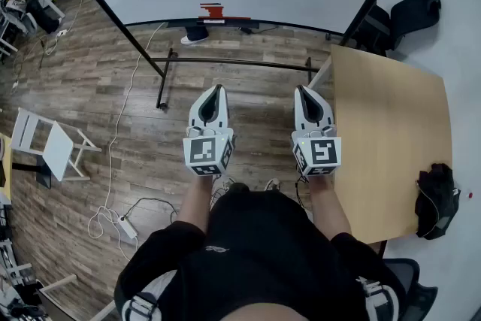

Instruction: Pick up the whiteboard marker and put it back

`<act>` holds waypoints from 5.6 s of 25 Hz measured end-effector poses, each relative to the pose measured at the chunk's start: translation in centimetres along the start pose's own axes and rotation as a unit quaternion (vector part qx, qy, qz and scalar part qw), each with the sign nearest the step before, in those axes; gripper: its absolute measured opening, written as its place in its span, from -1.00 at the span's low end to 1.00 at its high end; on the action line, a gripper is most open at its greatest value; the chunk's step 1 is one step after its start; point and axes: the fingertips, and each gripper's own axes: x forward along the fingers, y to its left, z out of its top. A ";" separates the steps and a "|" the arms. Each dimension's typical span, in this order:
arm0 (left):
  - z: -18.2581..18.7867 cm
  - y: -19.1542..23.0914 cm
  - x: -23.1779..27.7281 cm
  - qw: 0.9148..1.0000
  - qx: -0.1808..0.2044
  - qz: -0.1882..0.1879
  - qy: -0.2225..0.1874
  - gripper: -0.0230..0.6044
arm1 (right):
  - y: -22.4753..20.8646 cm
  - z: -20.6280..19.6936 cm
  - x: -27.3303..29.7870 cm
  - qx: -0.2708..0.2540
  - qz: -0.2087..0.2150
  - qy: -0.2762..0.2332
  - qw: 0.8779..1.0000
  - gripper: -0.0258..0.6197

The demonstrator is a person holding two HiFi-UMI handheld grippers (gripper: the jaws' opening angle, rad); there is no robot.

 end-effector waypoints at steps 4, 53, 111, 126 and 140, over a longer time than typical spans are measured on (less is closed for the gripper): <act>-0.4 0.8 -0.1 1.000 -0.003 0.003 0.008 -0.91 | -0.1 -0.2 -0.1 0.000 -0.005 0.002 1.000 -0.92; -7.8 23.4 11.9 0.993 -0.041 0.075 0.087 -0.91 | 7.6 -5.7 29.0 -0.025 0.107 0.060 0.992 -0.92; -24.1 35.3 28.8 0.960 -0.160 0.063 0.222 -0.91 | 11.4 -28.9 56.2 -0.462 0.254 0.386 0.757 -0.86; -25.1 38.0 30.2 0.957 -0.161 0.068 0.232 -0.91 | 11.7 -31.3 57.9 -0.487 0.255 0.415 0.725 -0.70; -25.4 37.7 31.0 0.956 -0.160 0.068 0.235 -0.91 | 11.8 -31.4 58.2 -0.485 0.235 0.429 0.725 -0.79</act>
